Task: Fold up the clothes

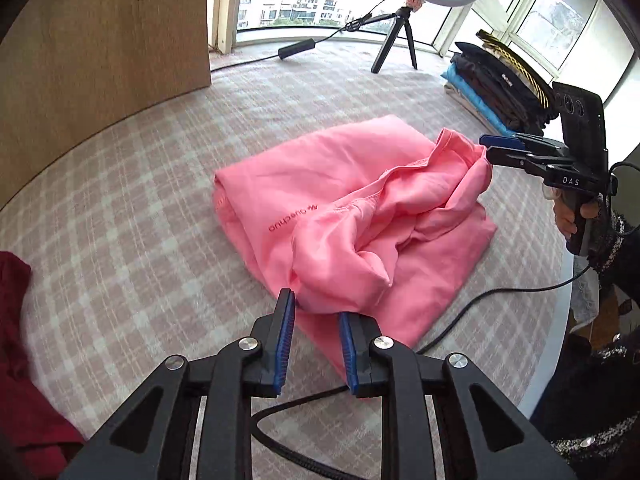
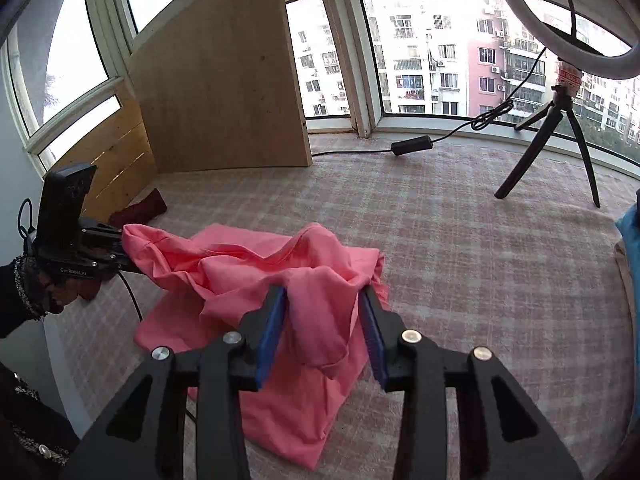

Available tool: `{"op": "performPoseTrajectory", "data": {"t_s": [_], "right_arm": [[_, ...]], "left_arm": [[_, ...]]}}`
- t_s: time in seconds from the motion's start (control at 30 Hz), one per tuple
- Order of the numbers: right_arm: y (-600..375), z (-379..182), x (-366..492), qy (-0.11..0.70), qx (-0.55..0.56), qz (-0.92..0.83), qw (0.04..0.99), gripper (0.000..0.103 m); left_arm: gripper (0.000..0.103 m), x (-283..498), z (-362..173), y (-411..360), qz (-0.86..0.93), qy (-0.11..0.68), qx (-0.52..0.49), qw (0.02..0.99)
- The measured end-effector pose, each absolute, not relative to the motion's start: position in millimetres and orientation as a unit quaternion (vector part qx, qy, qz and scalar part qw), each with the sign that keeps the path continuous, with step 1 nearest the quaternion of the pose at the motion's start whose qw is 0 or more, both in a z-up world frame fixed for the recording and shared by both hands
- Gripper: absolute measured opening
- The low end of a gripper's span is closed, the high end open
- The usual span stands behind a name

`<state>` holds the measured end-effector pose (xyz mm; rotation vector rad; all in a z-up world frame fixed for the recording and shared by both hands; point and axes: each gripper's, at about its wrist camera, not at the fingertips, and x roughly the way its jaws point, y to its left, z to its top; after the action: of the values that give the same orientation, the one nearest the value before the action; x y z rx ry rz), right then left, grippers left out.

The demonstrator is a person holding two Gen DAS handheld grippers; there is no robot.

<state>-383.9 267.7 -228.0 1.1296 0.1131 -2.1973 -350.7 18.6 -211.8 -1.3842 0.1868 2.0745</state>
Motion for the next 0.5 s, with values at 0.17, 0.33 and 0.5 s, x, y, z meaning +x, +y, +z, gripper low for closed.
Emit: {"op": "performPoseTrajectory", "data": {"t_s": [0.17, 0.33, 0.5], "right_arm": [[302, -215, -365, 0.010, 0.440, -0.838, 0.323, 0.043], [288, -206, -389, 0.039, 0.439, -0.837, 0.324, 0.053], [284, -248, -423, 0.000, 0.505, -0.803, 0.316, 0.053]], "left_arm": [[0.024, -329, -203, 16, 0.798, 0.067, -0.516, 0.303], [0.049, -340, -190, 26, 0.810, 0.068, -0.488, 0.317], [0.046, -369, -215, 25, 0.788, 0.018, -0.521, 0.328]]}}
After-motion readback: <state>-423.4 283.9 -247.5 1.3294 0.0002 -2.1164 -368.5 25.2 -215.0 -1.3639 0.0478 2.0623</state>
